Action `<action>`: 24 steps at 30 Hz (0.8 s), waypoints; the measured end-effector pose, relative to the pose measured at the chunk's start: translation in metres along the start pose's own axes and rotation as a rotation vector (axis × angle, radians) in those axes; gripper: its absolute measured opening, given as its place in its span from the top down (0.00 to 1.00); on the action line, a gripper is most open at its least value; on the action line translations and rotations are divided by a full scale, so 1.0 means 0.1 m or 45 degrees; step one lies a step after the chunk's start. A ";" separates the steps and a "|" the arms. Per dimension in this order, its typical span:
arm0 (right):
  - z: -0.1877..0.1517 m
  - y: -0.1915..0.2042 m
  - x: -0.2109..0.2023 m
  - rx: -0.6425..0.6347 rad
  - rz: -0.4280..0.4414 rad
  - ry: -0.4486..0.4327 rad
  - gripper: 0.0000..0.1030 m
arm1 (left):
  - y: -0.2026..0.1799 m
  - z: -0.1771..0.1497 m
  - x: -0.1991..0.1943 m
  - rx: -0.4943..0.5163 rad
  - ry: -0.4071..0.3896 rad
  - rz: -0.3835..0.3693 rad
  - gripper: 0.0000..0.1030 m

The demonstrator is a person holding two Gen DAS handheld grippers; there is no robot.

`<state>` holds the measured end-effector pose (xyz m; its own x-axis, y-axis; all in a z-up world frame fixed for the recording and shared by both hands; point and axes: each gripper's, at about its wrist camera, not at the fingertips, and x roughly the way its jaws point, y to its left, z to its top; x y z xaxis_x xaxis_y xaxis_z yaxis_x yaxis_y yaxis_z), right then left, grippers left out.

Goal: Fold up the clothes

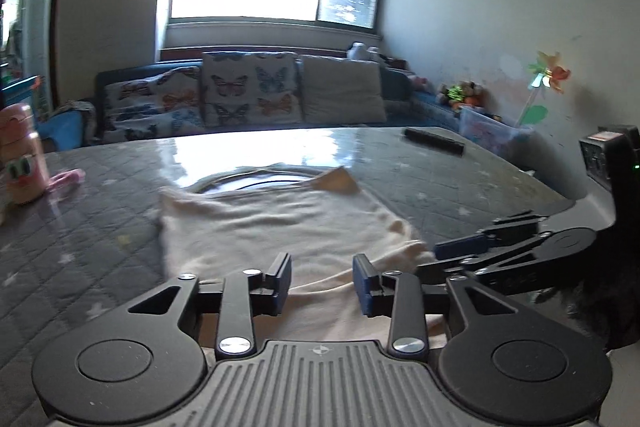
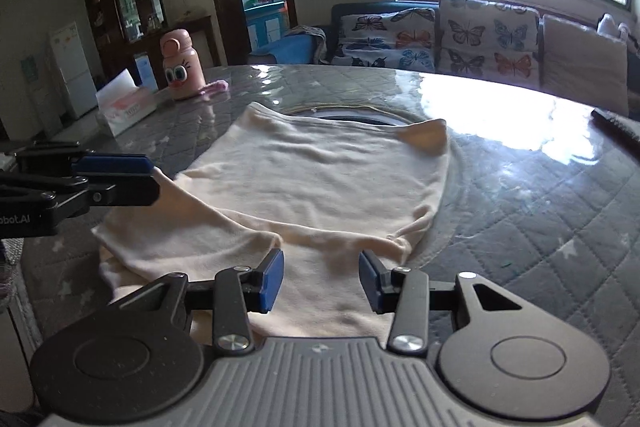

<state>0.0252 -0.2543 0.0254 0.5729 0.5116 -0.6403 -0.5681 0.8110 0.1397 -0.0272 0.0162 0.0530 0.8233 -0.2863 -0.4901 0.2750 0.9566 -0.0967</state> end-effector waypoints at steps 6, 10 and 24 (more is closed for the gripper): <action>0.00 0.16 0.15 0.001 0.082 0.053 0.59 | 0.34 -0.23 -0.23 -0.013 0.038 0.136 0.50; -0.04 0.27 0.30 -0.001 0.099 0.118 0.67 | 0.48 -0.40 -0.33 -0.023 0.080 0.194 0.46; 0.33 0.45 -0.13 -0.119 0.016 -0.078 0.97 | 0.31 -0.62 -0.20 0.092 0.135 0.251 0.39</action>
<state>0.0115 -0.2153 0.0653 0.5990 0.5401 -0.5912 -0.6262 0.7761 0.0745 -0.0659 0.0548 0.0057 0.8090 -0.0835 -0.5818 0.1520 0.9859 0.0699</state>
